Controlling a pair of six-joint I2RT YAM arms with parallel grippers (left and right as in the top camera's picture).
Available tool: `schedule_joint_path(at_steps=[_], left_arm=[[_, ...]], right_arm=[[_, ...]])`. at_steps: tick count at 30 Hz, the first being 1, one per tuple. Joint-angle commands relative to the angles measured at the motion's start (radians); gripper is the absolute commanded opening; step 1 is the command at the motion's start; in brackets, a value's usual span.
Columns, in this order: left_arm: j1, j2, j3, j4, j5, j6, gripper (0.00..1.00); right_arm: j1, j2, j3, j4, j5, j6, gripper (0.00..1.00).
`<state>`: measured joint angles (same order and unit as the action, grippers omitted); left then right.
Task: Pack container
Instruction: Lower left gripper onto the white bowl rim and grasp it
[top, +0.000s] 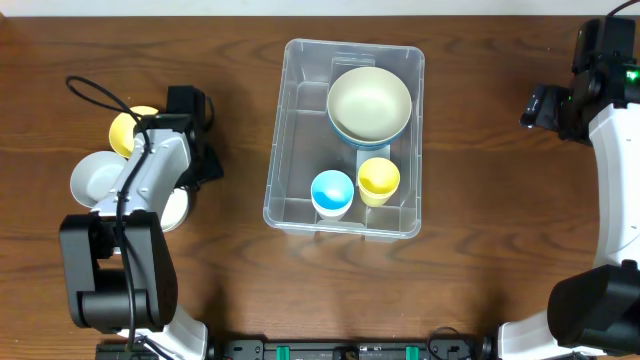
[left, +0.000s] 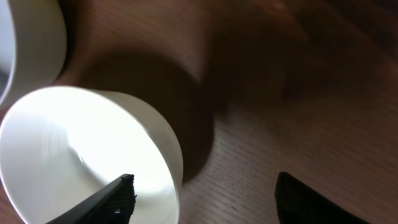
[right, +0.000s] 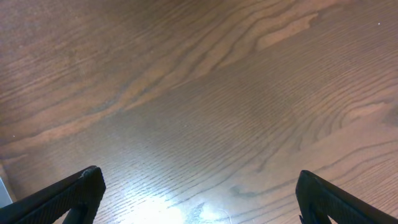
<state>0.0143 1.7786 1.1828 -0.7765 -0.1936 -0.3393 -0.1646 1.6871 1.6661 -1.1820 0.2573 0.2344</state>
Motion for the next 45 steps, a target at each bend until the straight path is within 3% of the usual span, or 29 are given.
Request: schedule_joint_path(at_steps=[1,9,15,17,22,29,40,45], left_arm=[[0.027,0.014,-0.023,0.006,-0.005,0.002,0.7],[0.105,0.014,-0.08,0.043,0.014,0.003,0.67],[0.129,0.014,-0.131,0.116,0.12,0.006,0.66],[0.129,0.014,-0.132,0.12,0.127,0.006,0.57],[0.129,0.014,-0.132,0.12,0.126,0.018,0.25],[0.129,0.005,-0.131,0.12,0.126,0.018,0.07],[0.129,-0.077,-0.108,0.082,0.138,0.018,0.06],[0.129,-0.195,-0.098,0.052,0.268,0.018,0.06]], right_arm=[[-0.005,-0.016,0.013,0.0,0.0,0.016,0.99],[-0.005,-0.016,0.013,0.0,0.0,0.016,0.99],[-0.005,-0.016,0.013,0.0,0.0,0.016,0.99],[-0.005,-0.016,0.013,0.0,0.0,0.016,0.99],[-0.005,-0.016,0.013,0.0,0.0,0.016,0.99],[-0.005,-0.016,0.013,0.0,0.0,0.016,0.99],[-0.005,-0.016,0.013,0.0,0.0,0.016,0.99],[-0.005,-0.016,0.013,0.0,0.0,0.016,0.99]])
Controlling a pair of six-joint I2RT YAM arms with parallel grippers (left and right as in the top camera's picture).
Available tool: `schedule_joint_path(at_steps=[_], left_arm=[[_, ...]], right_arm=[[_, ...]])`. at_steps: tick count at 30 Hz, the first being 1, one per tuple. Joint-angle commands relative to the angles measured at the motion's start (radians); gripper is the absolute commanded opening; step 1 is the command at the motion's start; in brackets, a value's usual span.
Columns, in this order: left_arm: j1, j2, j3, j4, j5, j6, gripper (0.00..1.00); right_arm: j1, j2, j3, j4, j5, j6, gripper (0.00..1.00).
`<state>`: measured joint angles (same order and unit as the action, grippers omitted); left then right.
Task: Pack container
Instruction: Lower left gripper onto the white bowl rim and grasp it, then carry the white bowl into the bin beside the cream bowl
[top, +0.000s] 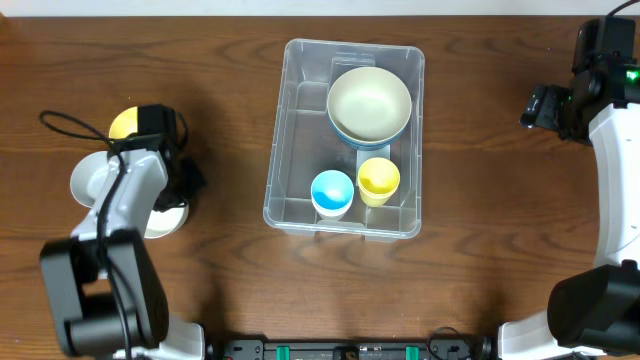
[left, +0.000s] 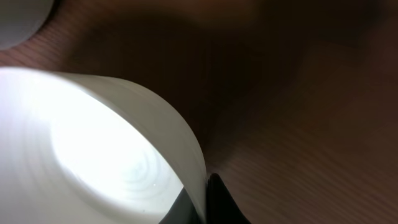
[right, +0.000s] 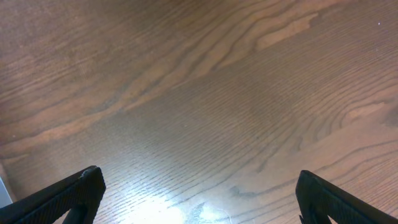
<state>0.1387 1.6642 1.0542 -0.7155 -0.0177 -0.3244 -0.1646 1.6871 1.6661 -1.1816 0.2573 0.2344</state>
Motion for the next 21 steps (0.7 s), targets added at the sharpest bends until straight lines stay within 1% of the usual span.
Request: schedule_joint_path(at_steps=[1,6,11,16,21], left_arm=[[0.004,-0.108,0.03,-0.009,0.122,0.003,0.06],[-0.024,-0.277,0.032,0.007,0.266,0.003,0.06],[-0.099,-0.413,0.051,0.045,0.325,0.003,0.06],[-0.26,-0.505,0.1,0.117,0.325,0.03,0.06],[-0.459,-0.501,0.167,0.191,0.324,0.144,0.06]], right_arm=[[-0.005,-0.016,0.013,0.0,0.0,0.016,0.99],[-0.005,-0.016,0.013,0.0,0.0,0.016,0.99],[-0.005,-0.016,0.013,0.0,0.0,0.016,0.99],[-0.005,-0.016,0.013,0.0,0.0,0.016,0.99],[-0.005,-0.016,0.013,0.0,0.0,0.016,0.99]])
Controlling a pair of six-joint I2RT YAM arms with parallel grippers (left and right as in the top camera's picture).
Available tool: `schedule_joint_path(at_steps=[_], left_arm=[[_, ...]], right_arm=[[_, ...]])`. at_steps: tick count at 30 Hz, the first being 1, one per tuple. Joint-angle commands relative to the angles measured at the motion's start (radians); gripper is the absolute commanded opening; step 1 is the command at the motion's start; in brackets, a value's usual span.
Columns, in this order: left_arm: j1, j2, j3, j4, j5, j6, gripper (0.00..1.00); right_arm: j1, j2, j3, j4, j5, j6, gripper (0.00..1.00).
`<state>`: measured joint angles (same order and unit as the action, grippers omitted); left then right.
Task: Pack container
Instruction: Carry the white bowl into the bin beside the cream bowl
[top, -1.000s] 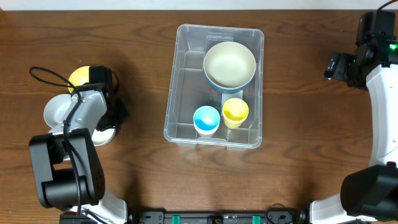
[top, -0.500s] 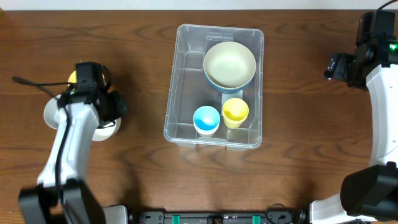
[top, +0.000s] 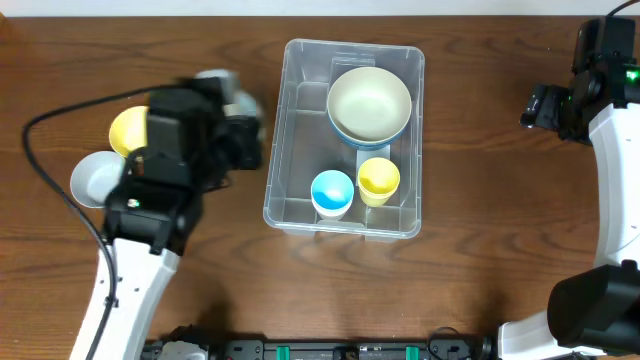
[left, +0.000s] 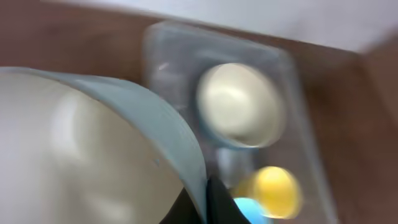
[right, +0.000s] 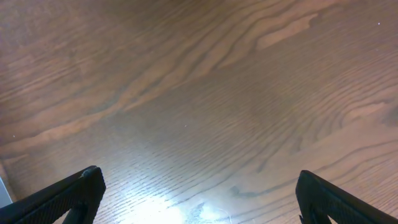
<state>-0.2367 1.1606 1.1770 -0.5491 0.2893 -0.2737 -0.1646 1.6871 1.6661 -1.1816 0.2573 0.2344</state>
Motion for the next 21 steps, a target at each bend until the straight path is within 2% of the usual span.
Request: schedule_joint_path(at_steps=[1,6,9,13,17,21], left_arm=[[-0.136,0.011,0.054,0.053,0.014,0.143,0.06],[-0.276,0.066,0.056,0.108,-0.109,0.252,0.06],[-0.321,0.126,0.056,0.108,-0.126,0.308,0.06],[-0.346,0.216,0.056,0.114,-0.14,0.38,0.06],[-0.347,0.296,0.056,0.128,-0.253,0.412,0.06],[-0.347,0.356,0.056,0.134,-0.283,0.43,0.06]], right_arm=[[-0.005,-0.016,0.013,0.0,0.0,0.016,0.99],[-0.005,-0.016,0.013,0.0,0.0,0.016,0.99],[-0.005,-0.016,0.013,0.0,0.0,0.016,0.99],[-0.005,-0.016,0.013,0.0,0.0,0.016,0.99],[-0.005,-0.016,0.013,0.0,0.0,0.016,0.99],[-0.005,-0.016,0.013,0.0,0.0,0.016,0.99]])
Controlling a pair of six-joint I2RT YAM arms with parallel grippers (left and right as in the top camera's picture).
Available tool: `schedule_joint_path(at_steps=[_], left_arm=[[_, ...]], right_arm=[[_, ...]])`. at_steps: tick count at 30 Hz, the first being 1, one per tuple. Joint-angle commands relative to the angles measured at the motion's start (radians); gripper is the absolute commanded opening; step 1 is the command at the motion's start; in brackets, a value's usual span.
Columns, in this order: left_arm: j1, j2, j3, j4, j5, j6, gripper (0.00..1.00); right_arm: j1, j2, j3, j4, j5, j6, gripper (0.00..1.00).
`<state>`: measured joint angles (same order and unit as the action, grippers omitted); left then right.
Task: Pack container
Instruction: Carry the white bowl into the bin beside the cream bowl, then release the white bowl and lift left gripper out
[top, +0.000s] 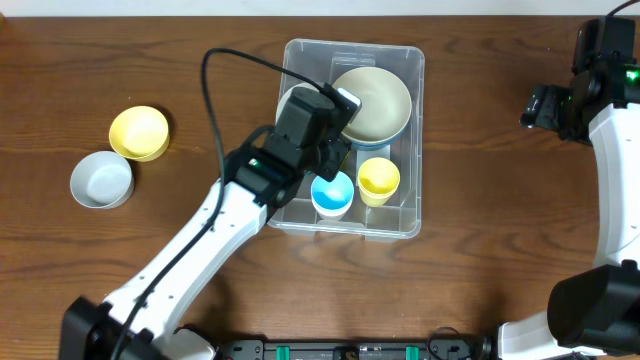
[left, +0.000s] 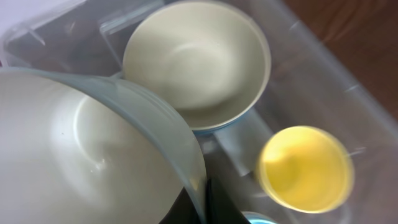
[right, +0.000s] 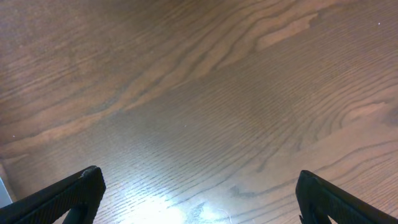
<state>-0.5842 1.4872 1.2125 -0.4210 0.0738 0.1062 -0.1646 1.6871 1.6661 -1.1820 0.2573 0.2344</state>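
Observation:
My left gripper (top: 318, 135) hangs over the clear plastic container (top: 292, 210), shut on the rim of a pale bowl with a blue-grey edge (left: 93, 155). In the left wrist view the gripper (left: 204, 200) pinches that rim at the bottom of the frame. The arm hides the held bowl from overhead. Inside the container sit a cream bowl (top: 372, 102), a yellow cup (top: 378, 180) and a blue cup (top: 332, 192). At the far right my right gripper (right: 198, 190) stands open over bare wood, holding nothing.
A yellow bowl (top: 138, 132) and a white bowl (top: 101, 178) stand on the table at the left. The left arm's black cable (top: 225, 75) loops over the table beside the container. The right arm (top: 560, 105) is at the right edge.
My left gripper has moved right with the bowl, from beside the container's left wall to over its inside. The right arm has not moved.
My left gripper was open at a white bowl beside the two other bowls on the left. Then it was shut on that bowl's rim. Later it held the bowl near the container, and now holds it above the cups and cream bowl.

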Motion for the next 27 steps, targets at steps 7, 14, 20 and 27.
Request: schedule_joint_path(at_steps=[7,14,20,27], left_arm=[[0.0,0.065,0.02,-0.007,-0.067,0.051,0.06],[0.0,0.046,0.021,-0.036,-0.067,0.04,0.51],[0.02,-0.063,0.031,-0.045,-0.068,-0.022,0.51],[0.144,-0.232,0.031,-0.087,-0.068,-0.082,0.5]], right_arm=[[-0.005,-0.016,0.013,0.0,0.0,0.016,0.99],[-0.005,-0.016,0.013,0.0,0.0,0.016,0.99],[-0.005,-0.016,0.013,0.0,0.0,0.016,0.99],[-0.005,-0.016,0.013,0.0,0.0,0.016,0.99]])
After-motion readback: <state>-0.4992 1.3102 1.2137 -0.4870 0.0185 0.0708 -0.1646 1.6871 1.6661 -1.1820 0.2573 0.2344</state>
